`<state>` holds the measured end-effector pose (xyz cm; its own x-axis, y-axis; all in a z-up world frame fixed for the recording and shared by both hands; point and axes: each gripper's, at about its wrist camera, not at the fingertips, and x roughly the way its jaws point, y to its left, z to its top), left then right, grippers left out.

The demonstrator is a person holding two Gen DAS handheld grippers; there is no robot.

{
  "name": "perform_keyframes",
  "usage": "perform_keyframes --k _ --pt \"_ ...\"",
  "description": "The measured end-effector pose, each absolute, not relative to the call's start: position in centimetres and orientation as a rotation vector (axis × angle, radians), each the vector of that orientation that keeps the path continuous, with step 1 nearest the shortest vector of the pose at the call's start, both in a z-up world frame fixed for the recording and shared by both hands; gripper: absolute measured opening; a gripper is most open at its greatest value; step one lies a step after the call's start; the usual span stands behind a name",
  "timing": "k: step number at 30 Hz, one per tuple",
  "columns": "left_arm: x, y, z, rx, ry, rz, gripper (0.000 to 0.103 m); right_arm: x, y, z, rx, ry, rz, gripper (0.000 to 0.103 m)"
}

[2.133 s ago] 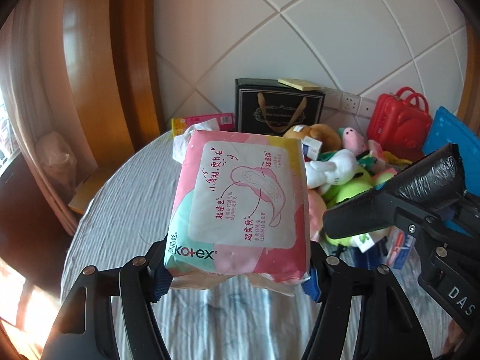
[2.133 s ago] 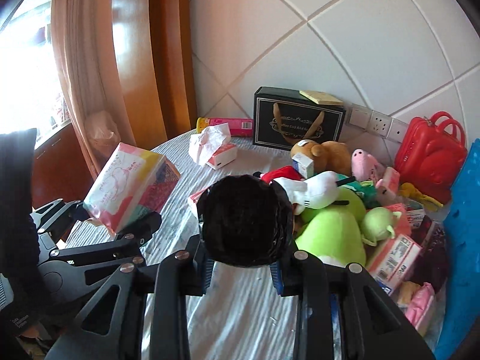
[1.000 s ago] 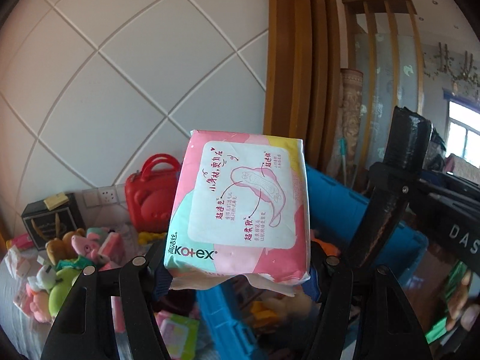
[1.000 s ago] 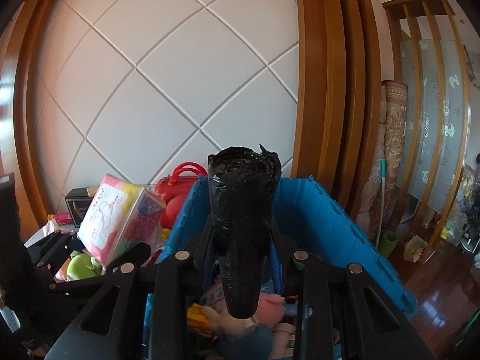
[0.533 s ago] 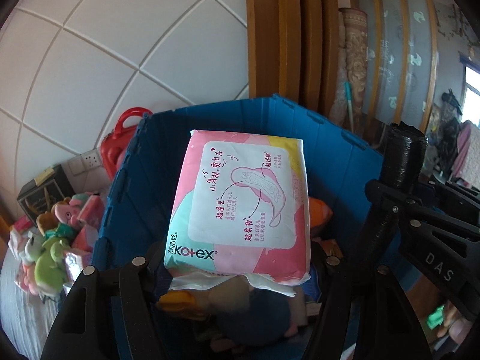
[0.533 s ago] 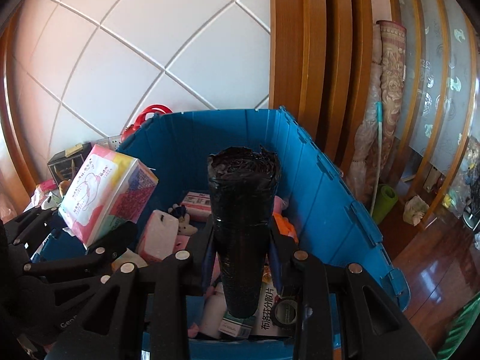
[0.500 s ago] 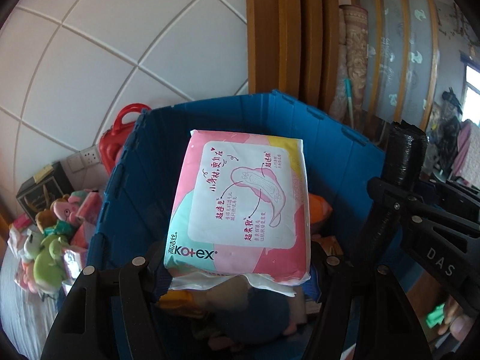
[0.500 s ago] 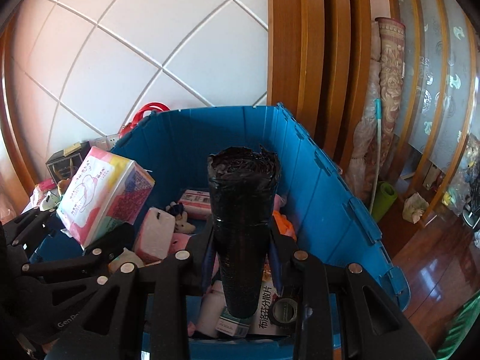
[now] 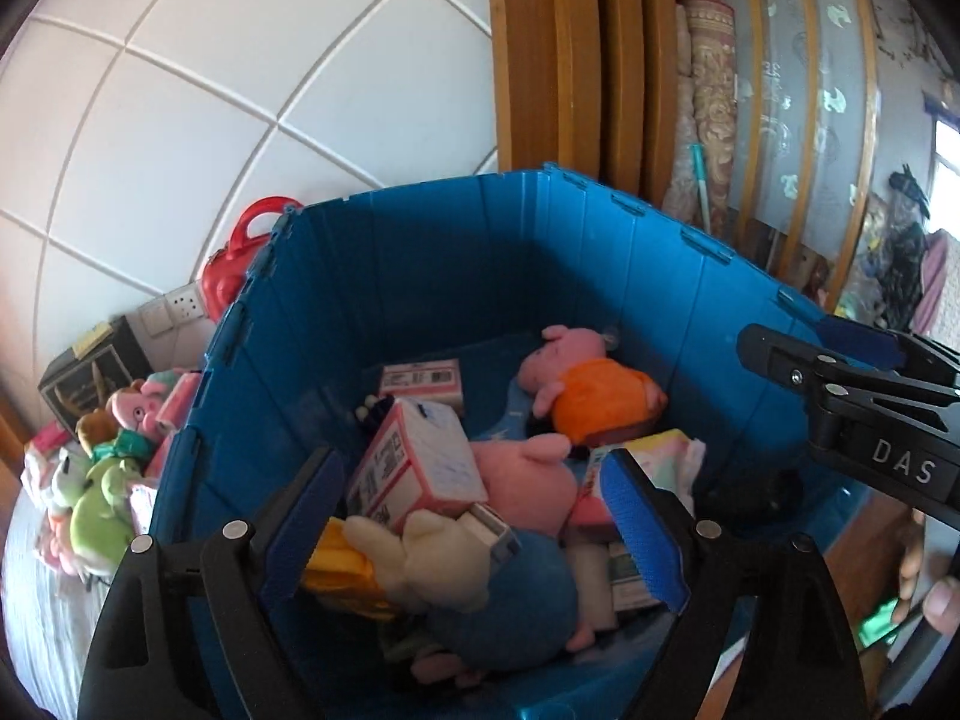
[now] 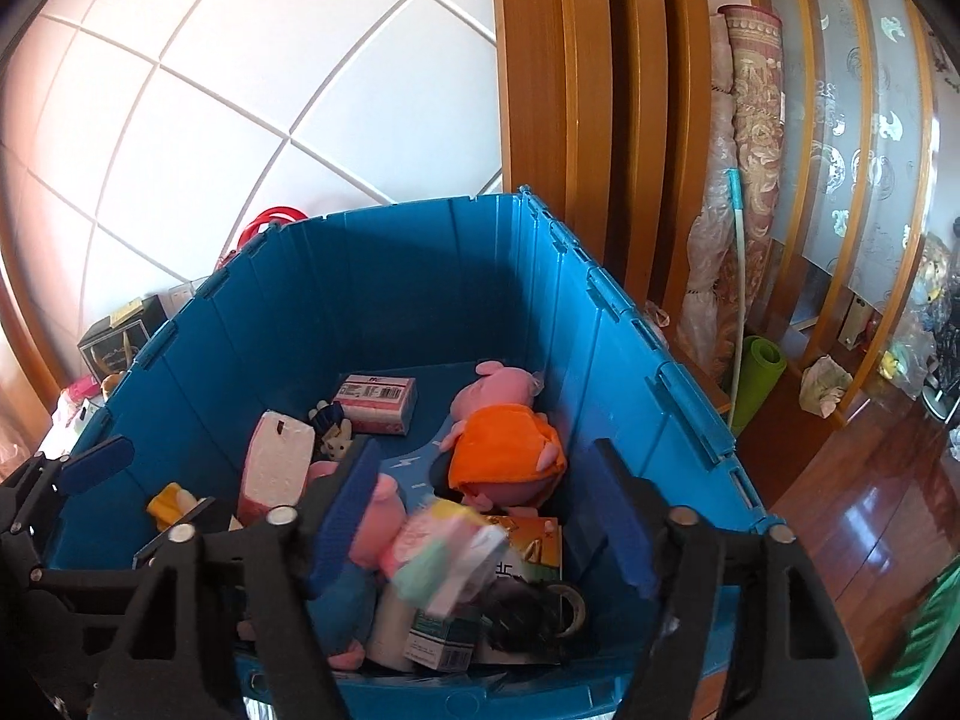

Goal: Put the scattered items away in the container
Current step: 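Carry the Kotex pack and black bag into the blue crate and release, then withdraw both tools from the crate back toward the pile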

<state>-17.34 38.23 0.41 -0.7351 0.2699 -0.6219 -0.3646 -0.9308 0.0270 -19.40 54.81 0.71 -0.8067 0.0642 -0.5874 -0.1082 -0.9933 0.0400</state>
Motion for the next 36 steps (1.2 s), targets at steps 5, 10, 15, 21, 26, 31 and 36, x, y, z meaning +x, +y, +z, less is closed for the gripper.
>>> perform_keyframes --k 5,10,15,21,26,31,36 --pt "-16.5 36.7 1.5 -0.853 0.176 2.674 0.101 -18.4 55.0 1.5 -0.896 0.151 2.903 0.103" --pt "-15.1 34.7 3.0 -0.789 0.16 2.699 0.102 -17.2 54.2 2.4 -0.845 0.158 2.91 0.103" --pt "-14.3 31.7 4.0 -0.796 0.121 2.716 0.102 -16.0 52.7 3.0 -0.815 0.202 2.923 0.103" --pt "-13.6 27.3 4.4 -0.793 0.071 2.734 0.102 -15.0 49.0 3.6 -0.783 0.214 2.969 0.103" --pt "-12.6 24.9 4.2 -0.775 0.11 2.726 0.102 -14.2 46.2 3.7 -0.771 0.228 2.975 0.103" --pt "-11.9 21.8 3.9 -0.774 0.09 2.716 0.102 -12.9 42.7 4.3 -0.744 0.205 2.995 0.103" --pt "-11.8 17.7 2.7 -0.796 0.104 2.727 0.102 -12.4 38.9 4.1 -0.739 0.2 3.012 0.103"
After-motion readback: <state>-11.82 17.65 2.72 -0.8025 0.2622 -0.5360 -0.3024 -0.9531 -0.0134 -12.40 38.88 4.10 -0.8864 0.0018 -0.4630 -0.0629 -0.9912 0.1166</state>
